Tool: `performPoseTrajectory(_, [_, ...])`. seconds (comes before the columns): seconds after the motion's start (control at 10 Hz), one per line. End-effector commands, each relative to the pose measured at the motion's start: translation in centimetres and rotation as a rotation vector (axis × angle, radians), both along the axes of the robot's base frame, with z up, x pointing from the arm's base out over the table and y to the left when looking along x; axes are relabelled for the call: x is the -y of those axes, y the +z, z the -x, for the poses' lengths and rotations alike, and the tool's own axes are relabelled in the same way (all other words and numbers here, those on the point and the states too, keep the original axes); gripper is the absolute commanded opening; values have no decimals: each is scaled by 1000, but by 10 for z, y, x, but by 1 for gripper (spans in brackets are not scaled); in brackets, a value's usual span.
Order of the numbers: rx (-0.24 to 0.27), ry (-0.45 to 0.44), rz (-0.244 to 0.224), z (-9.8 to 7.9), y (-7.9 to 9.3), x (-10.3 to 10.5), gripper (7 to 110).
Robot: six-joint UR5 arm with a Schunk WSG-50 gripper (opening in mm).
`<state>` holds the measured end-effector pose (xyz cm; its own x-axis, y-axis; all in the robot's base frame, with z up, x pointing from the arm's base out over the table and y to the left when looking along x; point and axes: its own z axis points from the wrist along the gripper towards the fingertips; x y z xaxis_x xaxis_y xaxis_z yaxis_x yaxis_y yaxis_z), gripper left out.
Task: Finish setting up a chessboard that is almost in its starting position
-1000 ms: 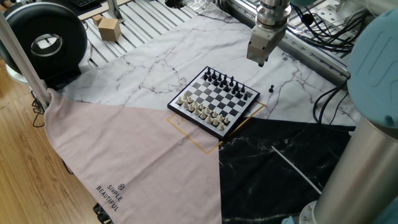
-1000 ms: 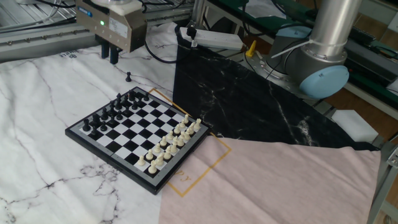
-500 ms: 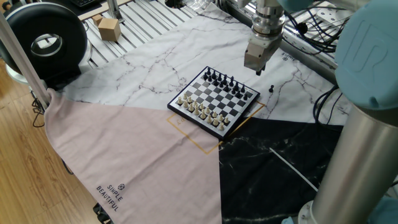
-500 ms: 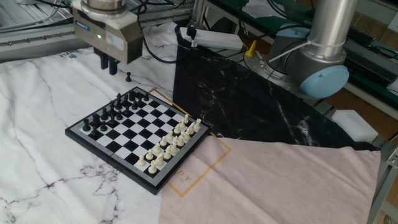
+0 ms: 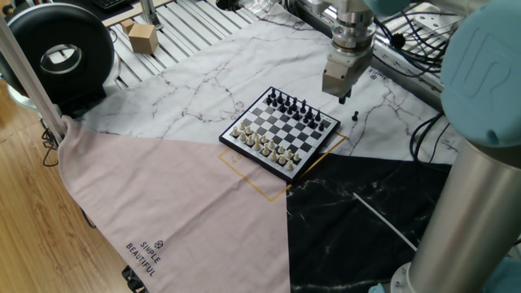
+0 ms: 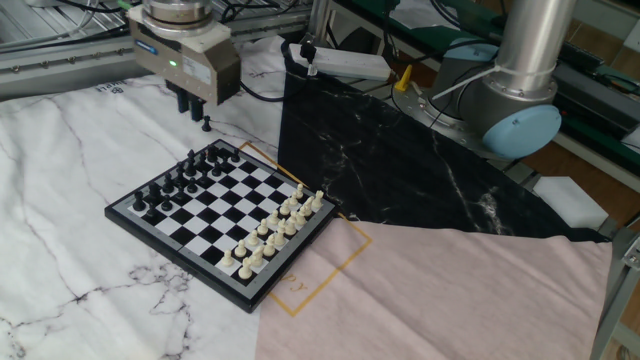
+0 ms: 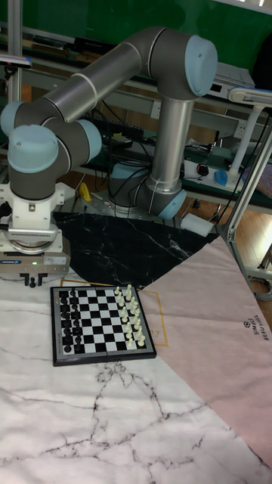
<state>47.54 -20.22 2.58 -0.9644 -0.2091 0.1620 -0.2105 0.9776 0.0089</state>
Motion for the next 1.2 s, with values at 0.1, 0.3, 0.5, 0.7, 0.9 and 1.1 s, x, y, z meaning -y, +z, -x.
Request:
performPoseTrajectory(0.1, [-14, -13, -5, 13, -2, 4, 22])
performPoseTrajectory(0.3, [-10, -12, -12, 13, -4, 2, 22])
performPoseTrajectory(0.5, [13, -12, -19, 7, -7, 1, 22])
performPoseTrajectory(0.7, [16, -9, -16, 7, -9, 3, 22])
performPoseTrajectory(0.9, [41, -18, -15, 0, -11, 3, 7])
performPoseTrajectory(1.1, [44, -30, -12, 0, -11, 3, 7])
